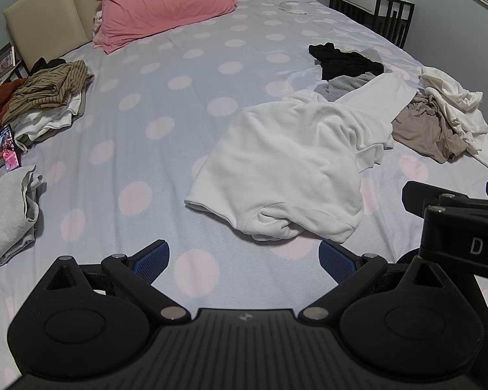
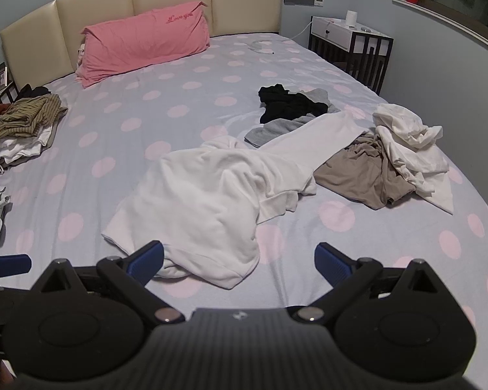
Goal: Fold clothes
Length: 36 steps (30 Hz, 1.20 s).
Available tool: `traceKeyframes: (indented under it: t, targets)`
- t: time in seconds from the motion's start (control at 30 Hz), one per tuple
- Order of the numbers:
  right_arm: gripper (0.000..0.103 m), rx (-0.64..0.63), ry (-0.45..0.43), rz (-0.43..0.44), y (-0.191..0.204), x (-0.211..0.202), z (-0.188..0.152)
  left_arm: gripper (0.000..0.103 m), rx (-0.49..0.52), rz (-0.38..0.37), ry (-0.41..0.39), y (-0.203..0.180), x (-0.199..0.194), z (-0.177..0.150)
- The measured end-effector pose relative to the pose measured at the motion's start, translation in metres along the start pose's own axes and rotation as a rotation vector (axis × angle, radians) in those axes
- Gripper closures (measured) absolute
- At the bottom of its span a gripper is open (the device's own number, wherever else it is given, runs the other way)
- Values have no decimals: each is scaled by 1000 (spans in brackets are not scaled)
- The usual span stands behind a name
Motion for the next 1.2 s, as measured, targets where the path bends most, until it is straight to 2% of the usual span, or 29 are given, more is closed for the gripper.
traceKeyframes:
  t: [1.2]
  targets:
    - [3,5,-3,1,-3,-3,0,3,3,2,4,0,-1,-3]
Point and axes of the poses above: each gripper's, at about its wrist camera, not at the fingertips, and x roughly the way its jaws point, y to its left, z to its top, the point moved 6 cm from there along x, roughly the way its jaws point, and after that the axes turned 3 degrees about z, right-handed, at the moved point
